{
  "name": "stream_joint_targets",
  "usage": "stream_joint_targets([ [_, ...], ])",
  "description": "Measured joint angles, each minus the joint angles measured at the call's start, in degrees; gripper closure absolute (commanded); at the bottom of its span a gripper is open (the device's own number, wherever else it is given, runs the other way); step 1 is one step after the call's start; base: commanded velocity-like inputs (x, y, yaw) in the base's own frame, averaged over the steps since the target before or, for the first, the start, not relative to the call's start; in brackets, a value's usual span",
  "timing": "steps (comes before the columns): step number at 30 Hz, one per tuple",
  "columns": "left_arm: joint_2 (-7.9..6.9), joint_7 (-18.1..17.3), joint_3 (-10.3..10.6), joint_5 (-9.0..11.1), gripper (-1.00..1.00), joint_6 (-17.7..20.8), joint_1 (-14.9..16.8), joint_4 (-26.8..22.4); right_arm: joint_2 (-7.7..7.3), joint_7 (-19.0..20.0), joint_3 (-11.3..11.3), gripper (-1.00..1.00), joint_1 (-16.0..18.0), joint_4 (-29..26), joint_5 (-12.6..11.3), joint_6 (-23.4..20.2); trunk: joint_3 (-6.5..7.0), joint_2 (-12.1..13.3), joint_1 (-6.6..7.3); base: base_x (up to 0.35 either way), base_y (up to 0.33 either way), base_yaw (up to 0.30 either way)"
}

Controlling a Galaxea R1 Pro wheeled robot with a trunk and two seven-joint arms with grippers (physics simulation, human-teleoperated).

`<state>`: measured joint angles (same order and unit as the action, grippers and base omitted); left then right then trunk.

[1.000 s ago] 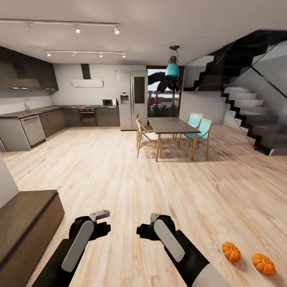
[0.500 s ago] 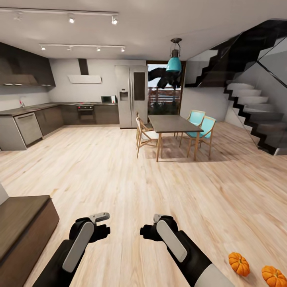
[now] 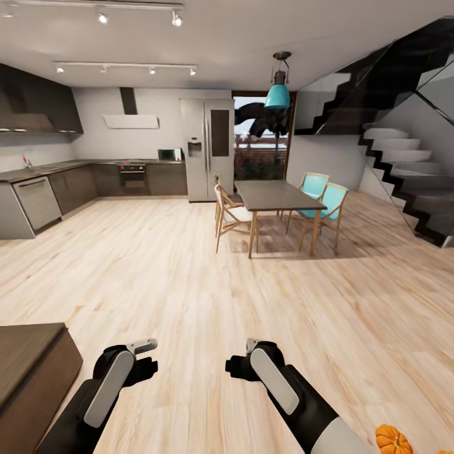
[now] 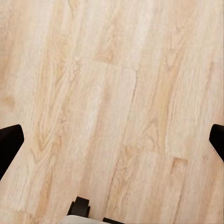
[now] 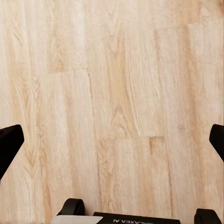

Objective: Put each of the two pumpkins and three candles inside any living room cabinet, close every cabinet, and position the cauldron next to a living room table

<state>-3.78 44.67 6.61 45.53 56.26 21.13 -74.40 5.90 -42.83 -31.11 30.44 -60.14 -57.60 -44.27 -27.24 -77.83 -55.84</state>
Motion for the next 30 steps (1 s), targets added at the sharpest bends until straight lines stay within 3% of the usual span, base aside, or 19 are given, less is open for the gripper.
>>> stream_joint_targets([
  [13, -0.02, -0.2, 0.0, 0.2, -1.0, 0.0, 0.0, 0.0, -0.01, 0.1, 0.0, -1.0, 0.0, 0.0, 0.0, 0.0, 0.0, 0.0, 0.0, 0.333, 0.016, -0.015],
  [23, 0.01, -0.2, 0.0, 0.5, -1.0, 0.0, 0.0, 0.0, -0.01, 0.3, 0.0, -1.0, 0.0, 0.0, -0.1, 0.1, 0.0, 0.0, 0.0, 0.313, 0.18, -0.028],
  [30, 0.09, -0.2, 0.1, 0.5, -1.0, 0.0, 0.0, 0.1, -0.02, 0.5, 0.1, -1.0, 0.0, 0.0, -0.1, 0.1, 0.0, 0.0, 0.0, 0.302, 0.207, -0.216],
])
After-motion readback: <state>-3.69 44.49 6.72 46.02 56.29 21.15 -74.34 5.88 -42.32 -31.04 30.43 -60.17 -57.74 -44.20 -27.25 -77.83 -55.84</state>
